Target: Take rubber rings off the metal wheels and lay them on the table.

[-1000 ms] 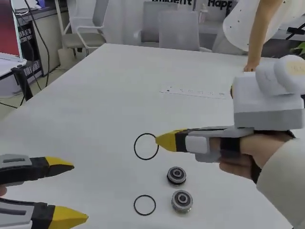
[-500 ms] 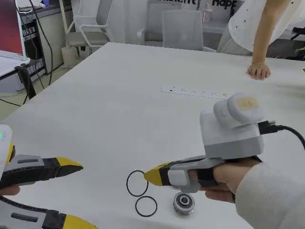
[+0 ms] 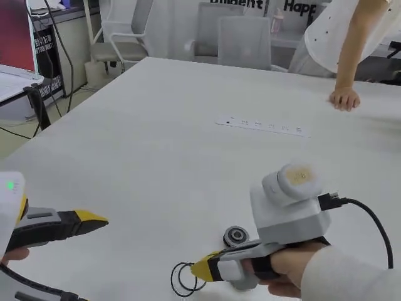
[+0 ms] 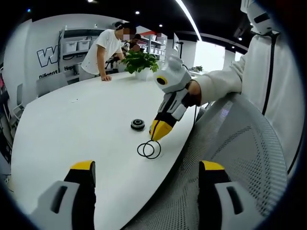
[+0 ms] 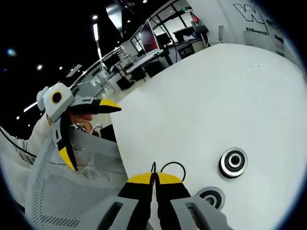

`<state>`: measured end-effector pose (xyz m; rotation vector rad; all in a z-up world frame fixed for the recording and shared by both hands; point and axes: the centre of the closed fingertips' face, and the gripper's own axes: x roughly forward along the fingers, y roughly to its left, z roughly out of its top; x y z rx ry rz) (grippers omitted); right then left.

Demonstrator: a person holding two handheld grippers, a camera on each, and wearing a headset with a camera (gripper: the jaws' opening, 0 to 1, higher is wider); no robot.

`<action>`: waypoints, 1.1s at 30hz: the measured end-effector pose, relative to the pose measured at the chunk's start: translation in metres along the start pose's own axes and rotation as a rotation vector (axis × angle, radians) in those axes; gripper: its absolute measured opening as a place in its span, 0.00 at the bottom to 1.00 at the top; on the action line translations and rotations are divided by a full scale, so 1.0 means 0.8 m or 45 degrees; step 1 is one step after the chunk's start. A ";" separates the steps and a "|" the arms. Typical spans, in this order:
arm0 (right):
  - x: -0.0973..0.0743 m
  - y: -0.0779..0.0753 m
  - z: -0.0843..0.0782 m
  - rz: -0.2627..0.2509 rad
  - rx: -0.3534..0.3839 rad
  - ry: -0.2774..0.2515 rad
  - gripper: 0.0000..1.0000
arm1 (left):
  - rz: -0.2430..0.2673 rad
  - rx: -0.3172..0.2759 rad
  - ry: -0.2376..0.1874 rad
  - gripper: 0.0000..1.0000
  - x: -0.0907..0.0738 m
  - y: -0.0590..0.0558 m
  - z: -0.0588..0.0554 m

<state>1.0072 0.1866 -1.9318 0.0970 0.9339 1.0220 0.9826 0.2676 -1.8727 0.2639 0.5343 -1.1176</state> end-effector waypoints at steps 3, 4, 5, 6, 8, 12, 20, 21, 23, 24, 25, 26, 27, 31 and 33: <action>0.002 -0.008 -0.006 -0.028 0.012 0.017 0.00 | 0.009 0.007 0.002 0.95 0.000 0.002 -0.001; 0.002 -0.011 -0.008 -0.046 0.007 0.025 0.00 | 0.009 0.008 0.005 0.96 0.000 0.003 -0.002; 0.002 -0.015 -0.010 -0.068 -0.005 0.036 0.00 | 0.007 0.008 0.010 0.96 0.001 0.003 -0.003; 0.002 -0.016 -0.011 -0.073 -0.010 0.038 0.00 | 0.007 0.008 0.016 0.96 0.001 0.003 -0.004; 0.002 -0.016 -0.011 -0.077 -0.007 0.038 0.00 | 0.007 0.004 0.021 0.96 0.001 0.003 -0.005; 0.003 -0.020 -0.013 -0.108 -0.034 0.047 0.01 | 0.012 -0.013 0.022 0.94 0.001 0.005 -0.006; 0.000 -0.026 -0.007 -0.139 -0.044 0.020 0.07 | 0.017 -0.014 0.022 0.94 0.001 0.005 -0.007; -0.001 -0.027 -0.007 -0.143 -0.045 0.020 0.07 | 0.016 -0.013 0.022 0.94 0.001 0.005 -0.007; -0.003 -0.029 -0.006 -0.153 -0.046 0.015 0.08 | 0.016 -0.016 0.024 0.93 0.001 0.005 -0.007; -0.004 -0.031 -0.005 -0.156 -0.044 0.011 0.08 | 0.016 -0.017 0.025 0.93 0.001 0.005 -0.007; -0.005 -0.032 -0.004 -0.157 -0.043 0.007 0.07 | 0.017 -0.019 0.026 0.93 0.001 0.005 -0.007; -0.007 -0.033 -0.002 -0.160 -0.039 0.000 0.07 | 0.017 -0.020 0.027 0.93 0.001 0.005 -0.008; -0.008 -0.034 -0.001 -0.165 -0.036 -0.006 0.07 | 0.017 -0.020 0.028 0.93 0.001 0.005 -0.008; -0.018 -0.042 0.009 -0.190 -0.025 -0.052 0.07 | 0.015 -0.020 0.033 0.93 0.002 0.004 -0.008; -0.024 -0.047 0.015 -0.200 -0.022 -0.084 0.07 | 0.015 -0.018 0.035 0.93 0.002 0.004 -0.008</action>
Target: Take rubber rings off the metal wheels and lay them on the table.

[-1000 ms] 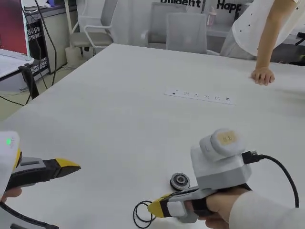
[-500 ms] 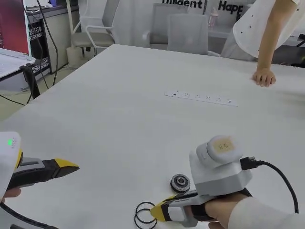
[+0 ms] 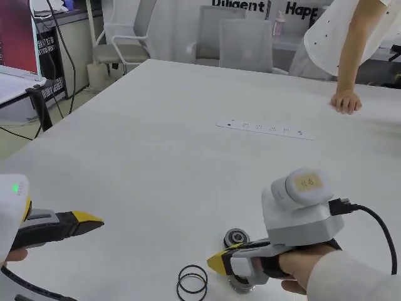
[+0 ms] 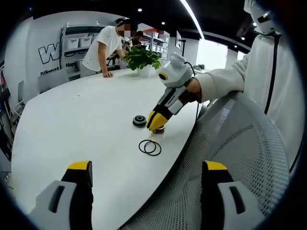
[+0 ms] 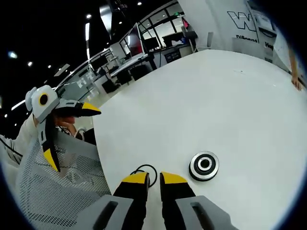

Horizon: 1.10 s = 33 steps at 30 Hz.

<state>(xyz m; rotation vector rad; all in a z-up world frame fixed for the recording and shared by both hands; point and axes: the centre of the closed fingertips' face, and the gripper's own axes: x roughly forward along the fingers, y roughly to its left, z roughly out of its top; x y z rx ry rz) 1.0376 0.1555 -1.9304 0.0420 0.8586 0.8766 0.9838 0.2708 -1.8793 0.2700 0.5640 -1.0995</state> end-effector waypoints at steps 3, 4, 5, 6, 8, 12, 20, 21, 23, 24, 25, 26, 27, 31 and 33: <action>-0.007 -0.005 0.013 0.004 0.012 -0.077 0.09 | -0.001 -0.001 -0.001 0.93 0.000 0.000 0.000; -0.010 -0.007 0.018 0.003 0.012 -0.101 0.09 | -0.002 -0.001 0.000 0.93 0.000 -0.001 0.000; -0.012 -0.010 0.021 -0.003 0.011 -0.116 0.10 | -0.003 0.000 0.000 0.93 0.000 -0.001 0.000; -0.015 -0.013 0.025 -0.010 -0.002 -0.138 0.10 | -0.004 0.001 0.001 0.93 0.000 -0.001 0.000; -0.017 -0.016 0.029 -0.011 -0.023 -0.167 0.12 | -0.004 0.002 0.005 0.92 0.000 -0.001 0.000; -0.023 -0.027 0.034 -0.018 -0.044 -0.223 0.14 | -0.005 0.026 0.026 0.92 0.000 -0.001 -0.002; -0.045 -0.062 0.055 -0.095 -0.010 -0.399 0.16 | 0.018 0.075 -0.027 0.89 -0.010 0.004 0.020; -0.047 -0.068 0.055 -0.115 -0.003 -0.406 0.16 | 0.018 0.080 -0.035 0.89 -0.010 0.006 0.027; -0.051 -0.079 0.052 -0.146 0.008 -0.408 0.16 | 0.009 0.110 -0.050 0.89 -0.010 0.007 0.040; -0.052 -0.082 0.051 -0.152 0.013 -0.411 0.16 | 0.006 0.129 -0.055 0.89 -0.009 0.008 0.046; -0.053 -0.085 0.049 -0.155 0.025 -0.415 0.17 | 0.003 0.156 -0.064 0.88 -0.007 0.011 0.055; -0.053 -0.090 0.047 -0.155 0.040 -0.418 0.17 | -0.001 0.170 -0.066 0.88 -0.005 0.012 0.060; -0.054 -0.092 0.044 -0.159 0.050 -0.413 0.18 | -0.007 0.184 -0.069 0.87 -0.003 0.014 0.066; -0.053 -0.101 0.034 -0.183 0.048 -0.379 0.20 | -0.037 0.259 -0.074 0.83 0.012 0.019 0.092; -0.053 -0.102 0.031 -0.187 0.045 -0.366 0.20 | -0.060 0.298 -0.097 0.82 0.023 0.021 0.112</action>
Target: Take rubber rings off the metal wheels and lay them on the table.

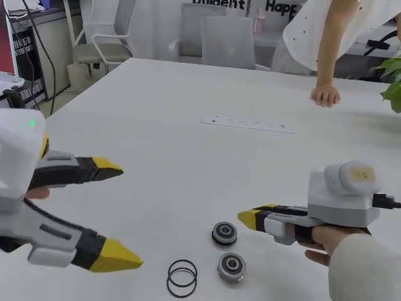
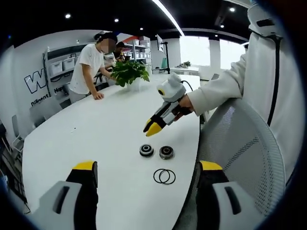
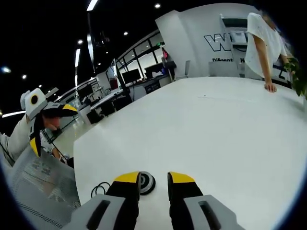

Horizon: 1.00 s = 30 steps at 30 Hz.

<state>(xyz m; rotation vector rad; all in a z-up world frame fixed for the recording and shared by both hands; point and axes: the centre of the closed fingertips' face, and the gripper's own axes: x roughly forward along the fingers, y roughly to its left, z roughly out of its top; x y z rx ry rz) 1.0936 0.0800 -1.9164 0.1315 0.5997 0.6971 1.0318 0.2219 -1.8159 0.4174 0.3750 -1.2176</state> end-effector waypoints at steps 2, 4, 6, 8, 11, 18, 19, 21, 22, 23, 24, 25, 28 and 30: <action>-0.001 -0.001 -0.001 0.002 0.000 0.001 0.21 | -0.013 0.016 -0.017 0.82 0.009 0.005 0.012; -0.001 -0.003 -0.002 0.004 -0.003 0.003 0.21 | -0.024 0.043 -0.034 0.80 0.021 0.011 0.025; -0.002 -0.003 -0.004 0.002 -0.011 0.010 0.21 | -0.031 0.067 -0.044 0.78 0.033 0.017 0.037; -0.001 -0.005 -0.007 0.000 -0.018 0.020 0.21 | -0.048 0.093 -0.070 0.78 0.047 0.020 0.051; 0.001 -0.007 -0.016 -0.003 -0.024 0.055 0.21 | -0.066 0.119 -0.115 0.76 0.069 0.024 0.069; 0.000 -0.012 -0.027 -0.013 -0.020 0.096 0.20 | -0.013 0.084 -0.144 0.67 0.126 0.042 0.059; 0.001 -0.012 -0.027 -0.012 -0.021 0.097 0.20 | -0.013 0.075 -0.140 0.66 0.133 0.042 0.054; 0.003 -0.010 -0.029 -0.005 -0.030 0.105 0.20 | -0.035 0.032 -0.097 0.63 0.148 0.038 0.035; 0.004 -0.009 -0.031 -0.002 -0.033 0.112 0.20 | -0.042 0.022 -0.081 0.61 0.153 0.037 0.027; 0.005 -0.008 -0.033 0.006 -0.041 0.122 0.20 | -0.049 0.003 -0.062 0.59 0.160 0.034 0.017; 0.006 -0.006 -0.034 0.009 -0.048 0.128 0.20 | -0.050 -0.001 -0.053 0.57 0.164 0.033 0.011; 0.007 -0.005 -0.036 0.014 -0.059 0.138 0.20 | -0.046 -0.006 -0.044 0.55 0.170 0.030 0.003; 0.008 -0.003 -0.039 0.022 -0.079 0.154 0.20 | -0.047 0.022 -0.018 0.50 0.178 0.024 -0.016; 0.009 -0.002 -0.041 0.027 -0.089 0.163 0.20 | -0.041 0.027 -0.003 0.43 0.186 0.021 -0.026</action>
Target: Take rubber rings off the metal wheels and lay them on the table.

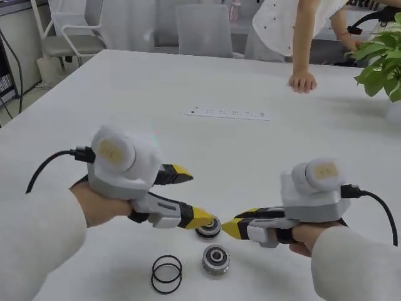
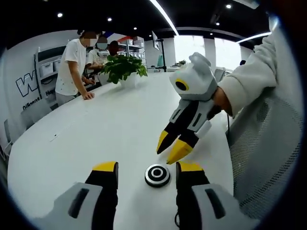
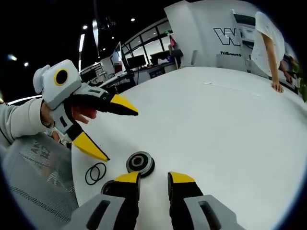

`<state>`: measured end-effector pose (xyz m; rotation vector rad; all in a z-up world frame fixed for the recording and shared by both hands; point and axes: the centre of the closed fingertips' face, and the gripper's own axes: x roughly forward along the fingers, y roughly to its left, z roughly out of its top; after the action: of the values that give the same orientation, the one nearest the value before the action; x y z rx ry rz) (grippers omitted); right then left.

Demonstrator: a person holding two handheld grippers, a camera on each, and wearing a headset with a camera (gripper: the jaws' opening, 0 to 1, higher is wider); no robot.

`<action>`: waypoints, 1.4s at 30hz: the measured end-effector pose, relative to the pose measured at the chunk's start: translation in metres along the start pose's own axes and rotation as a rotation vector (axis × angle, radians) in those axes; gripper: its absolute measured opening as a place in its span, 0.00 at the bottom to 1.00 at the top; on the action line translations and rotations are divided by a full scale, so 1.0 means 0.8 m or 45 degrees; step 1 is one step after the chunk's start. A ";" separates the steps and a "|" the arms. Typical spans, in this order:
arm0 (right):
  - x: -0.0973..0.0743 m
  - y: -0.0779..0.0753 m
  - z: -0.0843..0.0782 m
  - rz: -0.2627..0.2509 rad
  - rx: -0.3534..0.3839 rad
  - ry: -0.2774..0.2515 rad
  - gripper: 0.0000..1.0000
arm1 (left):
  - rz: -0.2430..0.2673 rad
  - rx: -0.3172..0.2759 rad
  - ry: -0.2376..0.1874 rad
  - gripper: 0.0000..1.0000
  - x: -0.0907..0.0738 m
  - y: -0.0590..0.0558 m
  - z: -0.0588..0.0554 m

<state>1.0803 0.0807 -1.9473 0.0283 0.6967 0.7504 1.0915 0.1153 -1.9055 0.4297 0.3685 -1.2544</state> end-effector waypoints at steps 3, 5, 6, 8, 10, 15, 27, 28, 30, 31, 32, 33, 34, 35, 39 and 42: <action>0.002 0.001 -0.002 0.003 -0.016 0.012 0.20 | -0.002 -0.006 0.012 0.34 0.010 -0.004 -0.010; 0.004 0.004 -0.004 0.010 -0.024 0.021 0.20 | 0.003 -0.016 0.001 0.30 0.012 -0.004 -0.010; 0.004 0.005 -0.005 0.014 -0.030 0.027 0.20 | 0.015 -0.035 -0.016 0.28 0.015 -0.003 -0.010; 0.007 0.008 -0.007 0.021 -0.050 0.037 0.20 | 0.020 -0.051 -0.016 0.24 0.019 -0.004 -0.016; 0.008 0.010 -0.009 0.027 -0.064 0.049 0.20 | 0.004 -0.041 0.012 0.21 0.022 -0.008 -0.026; 0.012 0.014 -0.012 0.035 -0.090 0.069 0.21 | 0.014 -0.096 0.008 0.17 0.026 -0.010 -0.032; 0.016 0.019 -0.012 0.043 -0.135 0.066 0.23 | 0.009 -0.119 -0.009 0.08 0.033 -0.015 -0.031; 0.016 0.020 -0.012 0.046 -0.138 0.066 0.23 | 0.012 -0.102 -0.017 0.08 0.033 -0.014 -0.029; 0.017 0.023 -0.012 0.052 -0.150 0.065 0.24 | 0.014 -0.108 -0.010 0.08 0.033 -0.015 -0.029; 0.018 0.024 -0.011 0.051 -0.162 0.062 0.24 | 0.014 -0.109 -0.009 0.08 0.033 -0.015 -0.029; 0.019 0.025 -0.011 0.051 -0.167 0.060 0.24 | 0.015 -0.108 -0.009 0.08 0.033 -0.015 -0.029; 0.020 0.025 -0.010 0.051 -0.174 0.056 0.24 | 0.015 -0.104 -0.009 0.08 0.033 -0.015 -0.030; 0.020 0.025 -0.010 0.051 -0.180 0.053 0.24 | 0.015 -0.105 -0.009 0.08 0.033 -0.015 -0.030; 0.021 0.025 -0.009 0.052 -0.182 0.050 0.24 | 0.010 -0.108 -0.009 0.08 0.032 -0.016 -0.030; 0.022 0.025 -0.008 0.049 -0.189 0.043 0.23 | -0.007 -0.107 -0.010 0.08 0.031 -0.019 -0.030; 0.023 0.027 -0.008 0.051 -0.208 0.042 0.23 | -0.008 -0.109 -0.010 0.08 0.031 -0.020 -0.030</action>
<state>1.0729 0.1068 -1.9571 -0.1194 0.6657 0.8456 1.0817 0.1029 -1.9404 0.3509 0.4155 -1.2411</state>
